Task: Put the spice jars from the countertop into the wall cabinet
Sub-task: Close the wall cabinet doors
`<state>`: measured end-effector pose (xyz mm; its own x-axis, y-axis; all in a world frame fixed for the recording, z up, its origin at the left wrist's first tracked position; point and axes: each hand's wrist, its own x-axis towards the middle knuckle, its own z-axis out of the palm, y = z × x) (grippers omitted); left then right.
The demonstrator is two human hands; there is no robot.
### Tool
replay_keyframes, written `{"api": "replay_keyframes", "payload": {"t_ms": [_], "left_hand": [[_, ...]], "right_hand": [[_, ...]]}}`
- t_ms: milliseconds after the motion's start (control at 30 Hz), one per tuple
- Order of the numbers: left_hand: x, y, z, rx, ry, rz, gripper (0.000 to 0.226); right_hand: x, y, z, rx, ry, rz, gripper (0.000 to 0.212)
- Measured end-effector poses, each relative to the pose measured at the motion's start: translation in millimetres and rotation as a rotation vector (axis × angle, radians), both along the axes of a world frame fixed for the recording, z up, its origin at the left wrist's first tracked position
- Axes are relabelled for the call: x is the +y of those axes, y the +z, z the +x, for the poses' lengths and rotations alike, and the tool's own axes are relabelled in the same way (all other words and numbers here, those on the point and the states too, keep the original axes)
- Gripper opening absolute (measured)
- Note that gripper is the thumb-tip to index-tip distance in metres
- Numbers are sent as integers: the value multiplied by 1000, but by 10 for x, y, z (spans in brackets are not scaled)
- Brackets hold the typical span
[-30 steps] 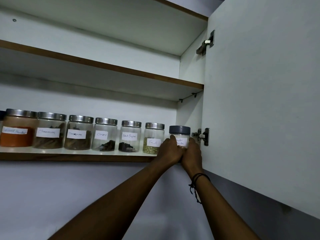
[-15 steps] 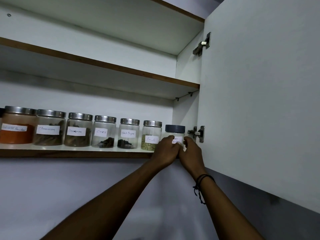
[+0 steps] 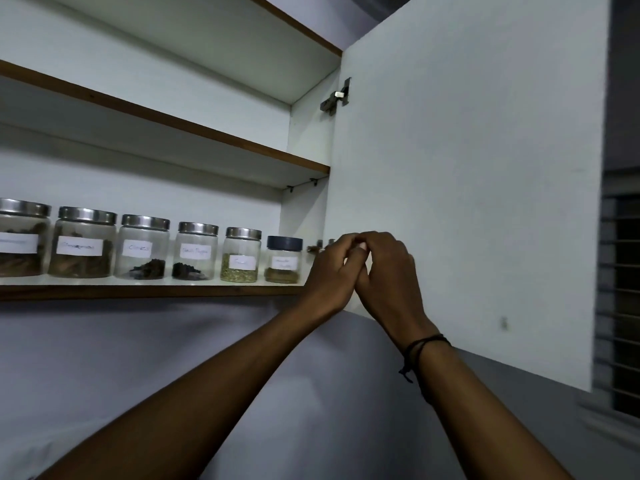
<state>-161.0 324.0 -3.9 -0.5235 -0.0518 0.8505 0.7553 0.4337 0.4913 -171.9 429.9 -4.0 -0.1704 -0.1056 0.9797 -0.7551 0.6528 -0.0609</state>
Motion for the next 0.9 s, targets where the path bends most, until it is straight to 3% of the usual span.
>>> {"api": "replay_keyframes", "payload": {"t_ms": [400,533,633,900], "left_hand": [[1087,-16,60,54,-172,-165,41],[1335,11,91,38,-143,-226,56],[1529,21,140,49,-144,-256,61],[1758,21,167,42,-109,-386,68]], "right_hand": [[1130,-56,385,125,-366,14,13],[1381,-85,495,197,-542,-30,32],[1523,-96,551,134,-619,-113,44],[1693,-70,644,-81,-217,-317,62]]}}
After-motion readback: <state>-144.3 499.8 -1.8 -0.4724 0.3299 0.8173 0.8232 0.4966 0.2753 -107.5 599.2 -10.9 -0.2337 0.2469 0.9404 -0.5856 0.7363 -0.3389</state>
